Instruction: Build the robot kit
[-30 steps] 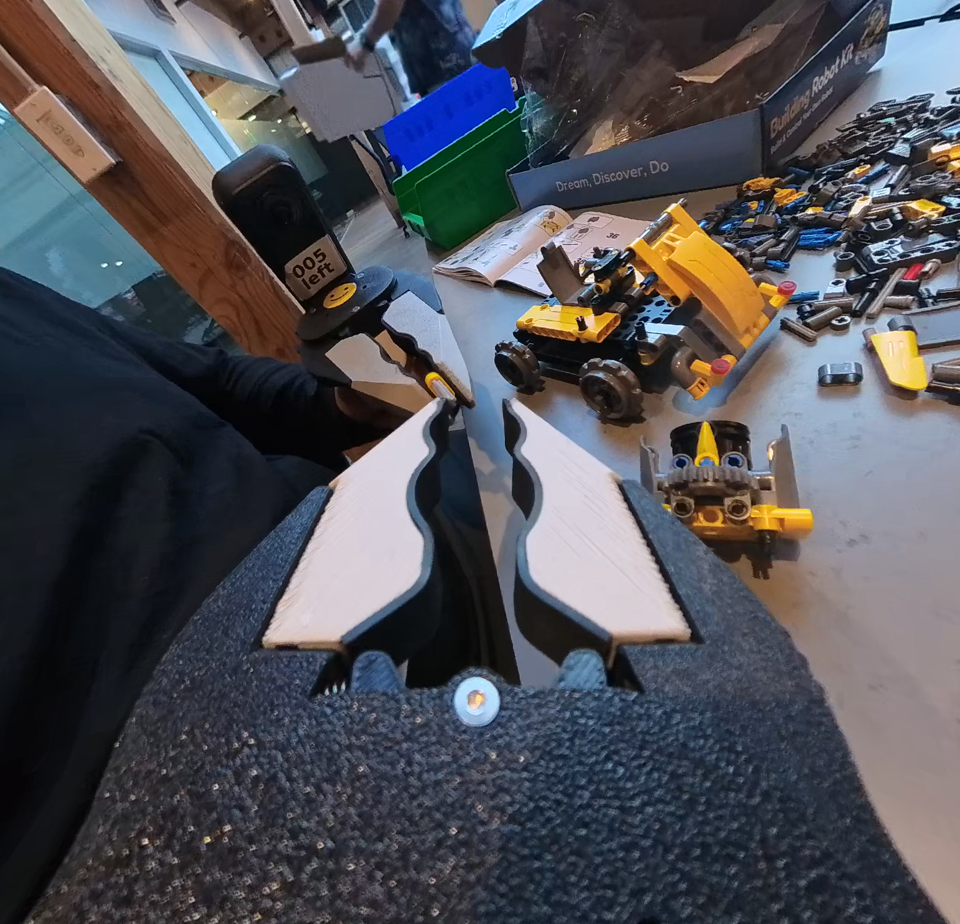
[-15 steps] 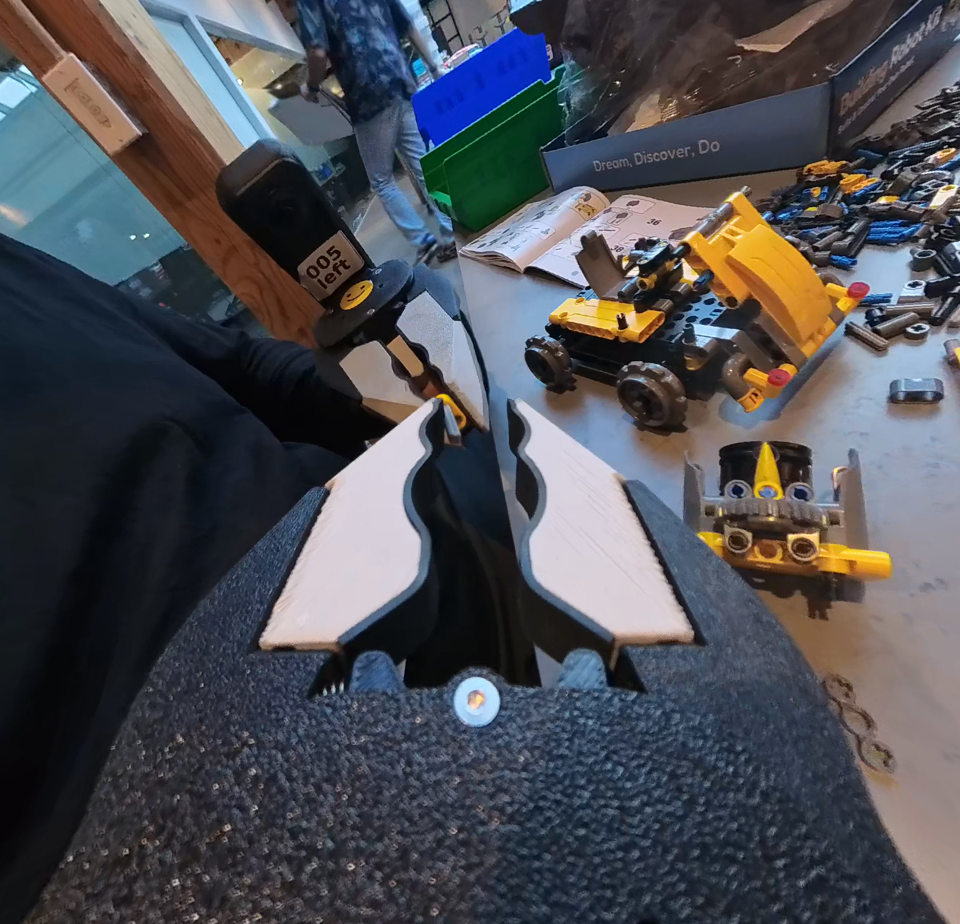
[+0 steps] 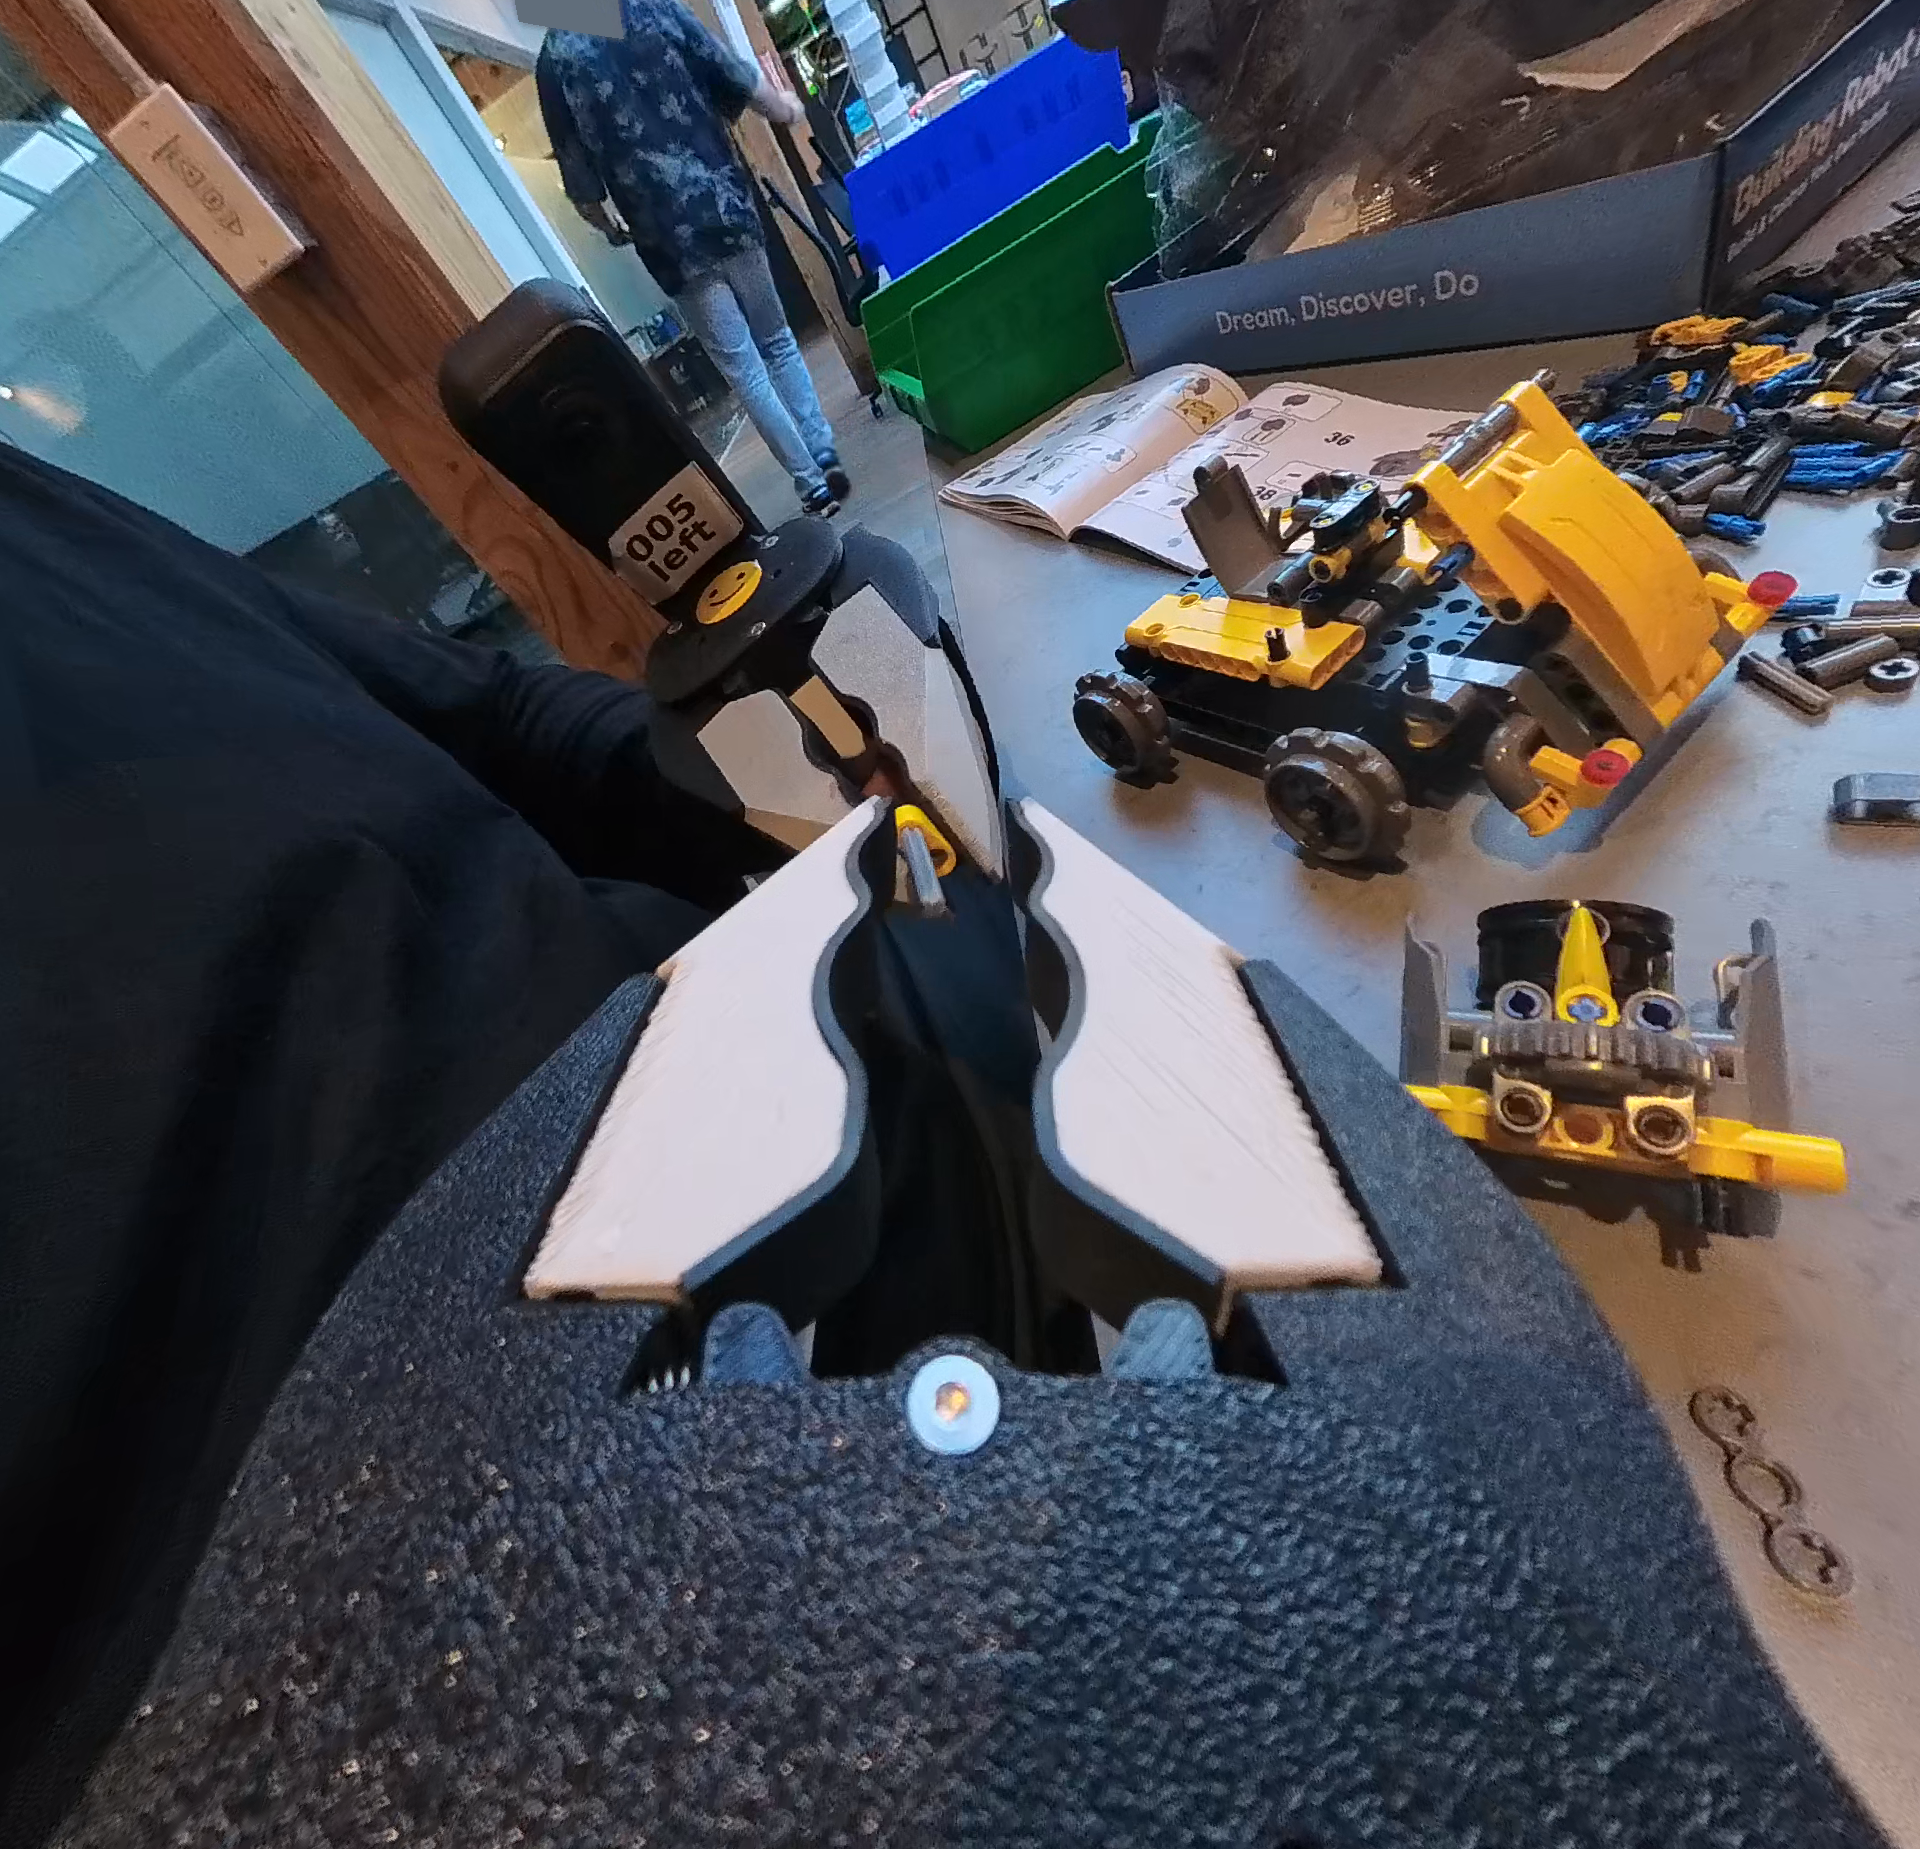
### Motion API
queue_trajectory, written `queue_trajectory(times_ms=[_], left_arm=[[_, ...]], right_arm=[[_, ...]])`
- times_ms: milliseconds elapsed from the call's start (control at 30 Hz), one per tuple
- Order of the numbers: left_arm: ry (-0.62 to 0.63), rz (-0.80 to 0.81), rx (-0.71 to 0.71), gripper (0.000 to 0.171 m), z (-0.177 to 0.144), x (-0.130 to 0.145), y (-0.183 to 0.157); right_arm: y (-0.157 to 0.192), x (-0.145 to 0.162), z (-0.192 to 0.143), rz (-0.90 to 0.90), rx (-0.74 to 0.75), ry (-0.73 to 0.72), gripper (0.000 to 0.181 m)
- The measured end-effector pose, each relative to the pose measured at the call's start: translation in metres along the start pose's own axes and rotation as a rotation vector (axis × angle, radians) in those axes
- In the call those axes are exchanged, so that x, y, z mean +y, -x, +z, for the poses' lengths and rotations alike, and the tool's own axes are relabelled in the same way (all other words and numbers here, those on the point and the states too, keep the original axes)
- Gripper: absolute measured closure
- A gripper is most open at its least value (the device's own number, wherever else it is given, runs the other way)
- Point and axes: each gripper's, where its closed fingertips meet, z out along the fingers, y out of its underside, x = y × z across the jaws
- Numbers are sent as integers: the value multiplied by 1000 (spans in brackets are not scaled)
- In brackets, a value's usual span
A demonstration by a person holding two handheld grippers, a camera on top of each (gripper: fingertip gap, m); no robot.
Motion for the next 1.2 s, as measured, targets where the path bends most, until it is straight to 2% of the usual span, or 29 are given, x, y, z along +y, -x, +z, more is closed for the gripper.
queue_trajectory(times_ms=[700, 767, 900, 967, 1067, 1200], left_arm=[[3, -31, -1, 167, 0, 1, 2], [7, -111, 28, 167, 0, 1, 2], [53, -426, 160, 167, 4, 7, -3], [33, -541, 220, 167, 3, 5, -5], [4, -609, 249, 167, 1, 3, -2], [11, -619, 245, 167, 1, 8, 1]], right_arm=[[-3, -2, -3, 2, 15, -11, 160], [-5, -2, -4, -8, 32, -5, 159], [-15, 4, -8, -98, 128, 63, 157], [-17, 6, -11, -161, 168, 103, 156], [-13, 6, -14, -233, 181, 142, 155], [-9, 6, -13, -295, 181, 166, 154]])
